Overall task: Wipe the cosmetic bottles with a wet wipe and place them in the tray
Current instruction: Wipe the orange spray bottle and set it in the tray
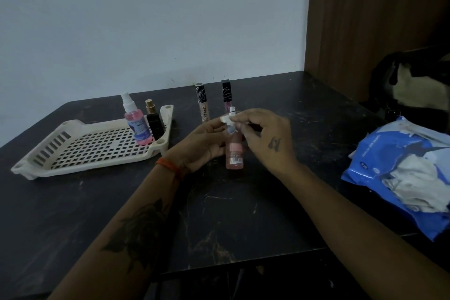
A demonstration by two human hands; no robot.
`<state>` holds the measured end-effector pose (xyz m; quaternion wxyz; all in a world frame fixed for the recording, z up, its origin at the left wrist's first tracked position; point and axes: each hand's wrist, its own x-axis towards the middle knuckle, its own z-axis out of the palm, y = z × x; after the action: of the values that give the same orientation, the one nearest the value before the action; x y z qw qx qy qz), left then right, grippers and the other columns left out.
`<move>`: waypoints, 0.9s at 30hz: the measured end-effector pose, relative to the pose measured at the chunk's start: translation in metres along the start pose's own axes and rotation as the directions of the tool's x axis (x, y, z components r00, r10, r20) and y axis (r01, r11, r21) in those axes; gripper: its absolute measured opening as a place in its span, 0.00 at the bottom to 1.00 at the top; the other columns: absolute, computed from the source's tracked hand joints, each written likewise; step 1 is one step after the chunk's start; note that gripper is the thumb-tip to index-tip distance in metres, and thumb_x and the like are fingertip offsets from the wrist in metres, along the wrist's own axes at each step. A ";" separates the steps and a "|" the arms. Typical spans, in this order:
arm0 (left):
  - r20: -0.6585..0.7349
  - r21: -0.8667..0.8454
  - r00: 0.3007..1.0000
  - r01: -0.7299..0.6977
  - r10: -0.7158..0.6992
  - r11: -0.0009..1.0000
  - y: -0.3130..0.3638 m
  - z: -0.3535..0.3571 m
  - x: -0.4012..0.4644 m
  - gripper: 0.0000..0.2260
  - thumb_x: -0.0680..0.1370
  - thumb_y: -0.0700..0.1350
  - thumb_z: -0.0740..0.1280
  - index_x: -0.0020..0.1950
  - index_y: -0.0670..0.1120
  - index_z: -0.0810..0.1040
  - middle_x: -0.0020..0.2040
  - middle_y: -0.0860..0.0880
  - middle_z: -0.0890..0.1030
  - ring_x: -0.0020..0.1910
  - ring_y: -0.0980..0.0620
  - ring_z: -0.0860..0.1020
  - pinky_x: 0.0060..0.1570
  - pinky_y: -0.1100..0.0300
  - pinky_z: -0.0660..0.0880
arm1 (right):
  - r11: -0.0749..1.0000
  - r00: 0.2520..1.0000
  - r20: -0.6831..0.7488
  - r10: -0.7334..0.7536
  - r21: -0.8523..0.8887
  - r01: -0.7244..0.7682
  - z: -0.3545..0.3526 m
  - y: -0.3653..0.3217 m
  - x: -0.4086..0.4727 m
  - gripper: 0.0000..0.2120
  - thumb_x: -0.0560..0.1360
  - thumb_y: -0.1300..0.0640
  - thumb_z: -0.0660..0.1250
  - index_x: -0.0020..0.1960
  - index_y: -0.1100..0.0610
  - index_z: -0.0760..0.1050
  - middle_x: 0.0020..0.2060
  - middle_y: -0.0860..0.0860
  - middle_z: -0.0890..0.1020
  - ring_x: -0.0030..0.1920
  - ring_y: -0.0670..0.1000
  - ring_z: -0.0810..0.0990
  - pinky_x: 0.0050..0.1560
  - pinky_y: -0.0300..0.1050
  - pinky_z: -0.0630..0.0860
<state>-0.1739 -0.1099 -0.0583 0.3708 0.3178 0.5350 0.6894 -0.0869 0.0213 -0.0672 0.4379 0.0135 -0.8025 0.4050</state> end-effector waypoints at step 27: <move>-0.044 -0.013 0.999 0.026 -0.026 1.000 0.002 -0.005 0.002 0.19 0.71 0.37 0.62 0.61 0.47 0.74 0.54 0.44 0.80 0.51 0.48 0.81 0.48 0.48 0.80 | 0.995 0.996 -0.043 0.084 0.060 -0.081 0.001 0.002 -0.001 0.05 0.68 0.64 0.72 0.44 0.60 0.82 0.42 0.53 0.84 0.39 0.45 0.80 0.39 0.29 0.75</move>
<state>-0.1797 -0.1107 -0.0573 0.3697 0.2931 0.5427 0.6949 -0.0877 0.0219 -0.0698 0.4384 -0.0161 -0.7801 0.4461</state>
